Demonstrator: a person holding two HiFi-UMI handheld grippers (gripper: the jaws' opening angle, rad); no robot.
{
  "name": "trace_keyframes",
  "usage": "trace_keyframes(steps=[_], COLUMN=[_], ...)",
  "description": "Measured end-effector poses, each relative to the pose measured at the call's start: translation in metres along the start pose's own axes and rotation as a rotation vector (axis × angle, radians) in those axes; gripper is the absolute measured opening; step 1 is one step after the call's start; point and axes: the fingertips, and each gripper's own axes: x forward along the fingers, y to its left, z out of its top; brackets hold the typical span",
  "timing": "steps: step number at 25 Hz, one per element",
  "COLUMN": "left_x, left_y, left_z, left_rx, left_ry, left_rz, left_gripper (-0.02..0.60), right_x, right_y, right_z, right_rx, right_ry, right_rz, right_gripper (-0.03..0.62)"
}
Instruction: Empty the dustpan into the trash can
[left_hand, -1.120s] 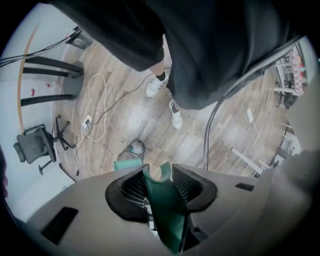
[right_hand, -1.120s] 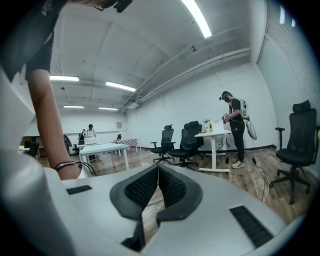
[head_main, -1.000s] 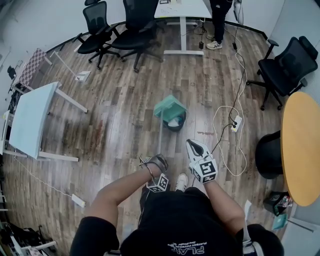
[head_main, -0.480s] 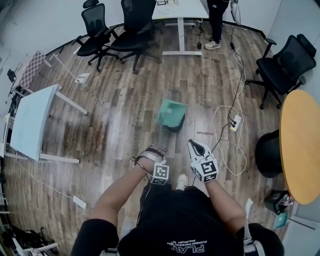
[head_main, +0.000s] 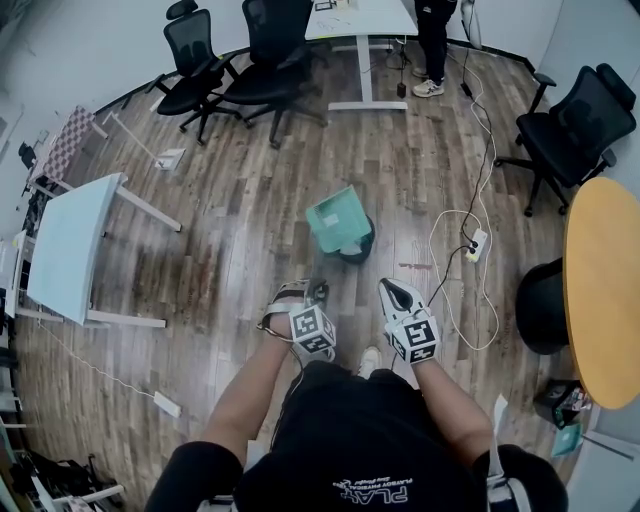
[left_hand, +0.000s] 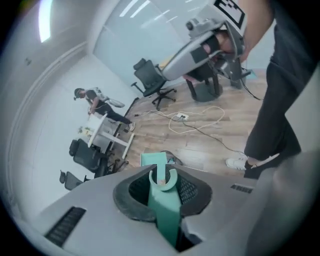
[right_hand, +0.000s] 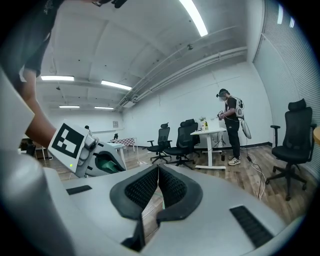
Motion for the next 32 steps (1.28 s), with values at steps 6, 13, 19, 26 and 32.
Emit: trace_keyframes(steps=[6, 13, 19, 26, 32], left_x=[-0.007, -0.016, -0.026, -0.031, -0.018], left_y=[0.043, 0.081, 0.111, 0.150, 0.180], left_z=[-0.030, -0.086, -0.139, -0.179, -0.224], left_rx=[-0.324, -0.670, -0.979, -1.107, -1.177], left_ry=[-0.021, -0.050, -0.108, -0.150, -0.131], left_rz=[0.082, 0.146, 0.171, 0.236, 0.255], left_gripper=[0.071, 0.071, 0.071, 0.070, 0.069], right_x=[0.014, 0.045, 0.089, 0.143, 0.194], right_y=[0.005, 0.011, 0.030, 0.050, 0.065], right_z=[-0.002, 0.003, 0.018, 0.040, 0.049], right_rx=[-0.002, -0.017, -0.042, -0.071, -0.094], right_ry=[0.013, 0.036, 0.038, 0.032, 0.045], right_rz=[0.017, 0.032, 0.066, 0.095, 0.100], right_gripper=[0.025, 0.023, 0.023, 0.024, 0.024])
